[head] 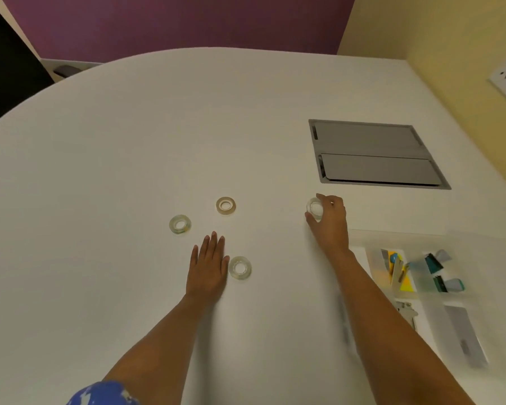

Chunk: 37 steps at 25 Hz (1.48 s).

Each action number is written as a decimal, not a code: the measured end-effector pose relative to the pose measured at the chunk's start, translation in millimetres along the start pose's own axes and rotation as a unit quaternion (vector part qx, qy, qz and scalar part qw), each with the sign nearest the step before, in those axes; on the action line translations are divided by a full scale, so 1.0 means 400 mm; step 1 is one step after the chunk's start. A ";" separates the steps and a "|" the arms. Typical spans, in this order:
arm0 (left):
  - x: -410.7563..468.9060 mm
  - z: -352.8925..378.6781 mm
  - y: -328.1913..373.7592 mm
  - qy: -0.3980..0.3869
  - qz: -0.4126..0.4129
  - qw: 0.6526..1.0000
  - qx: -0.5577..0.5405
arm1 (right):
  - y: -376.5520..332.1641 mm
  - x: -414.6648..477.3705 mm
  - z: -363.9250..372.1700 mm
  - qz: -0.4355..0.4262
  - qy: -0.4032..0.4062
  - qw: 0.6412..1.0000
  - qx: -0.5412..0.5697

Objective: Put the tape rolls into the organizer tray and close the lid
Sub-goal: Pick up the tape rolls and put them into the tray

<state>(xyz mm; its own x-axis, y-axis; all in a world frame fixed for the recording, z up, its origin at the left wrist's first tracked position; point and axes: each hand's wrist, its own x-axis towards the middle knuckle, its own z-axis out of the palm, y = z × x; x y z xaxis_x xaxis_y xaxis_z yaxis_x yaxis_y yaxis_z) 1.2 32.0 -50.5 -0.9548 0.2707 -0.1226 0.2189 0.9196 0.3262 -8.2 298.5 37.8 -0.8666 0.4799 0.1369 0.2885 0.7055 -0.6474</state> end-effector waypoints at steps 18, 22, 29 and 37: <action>-0.092 -0.017 0.028 -0.035 -0.019 0.999 0.015 | 0.186 -0.140 -0.111 0.107 -0.127 0.980 -0.112; -0.093 -0.011 0.023 -0.024 -0.015 1.000 0.012 | 0.189 -0.130 -0.093 0.107 -0.109 0.984 -0.087; -0.094 0.005 0.016 -0.002 -0.009 1.000 0.006 | 0.121 -0.147 -0.098 0.082 0.078 0.994 0.003; -0.095 0.013 -0.001 0.004 0.006 1.000 -0.001 | -0.097 -0.232 0.085 -0.117 -0.133 0.984 -0.020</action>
<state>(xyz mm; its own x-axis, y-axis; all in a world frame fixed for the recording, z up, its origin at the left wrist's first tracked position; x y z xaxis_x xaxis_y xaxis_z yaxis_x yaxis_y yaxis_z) 38.4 22.8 -51.0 -0.9537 0.2791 -0.1122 0.2294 0.9160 0.3292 47.2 208.6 24.7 -0.9856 0.1518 0.0745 0.0791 0.8033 -0.5902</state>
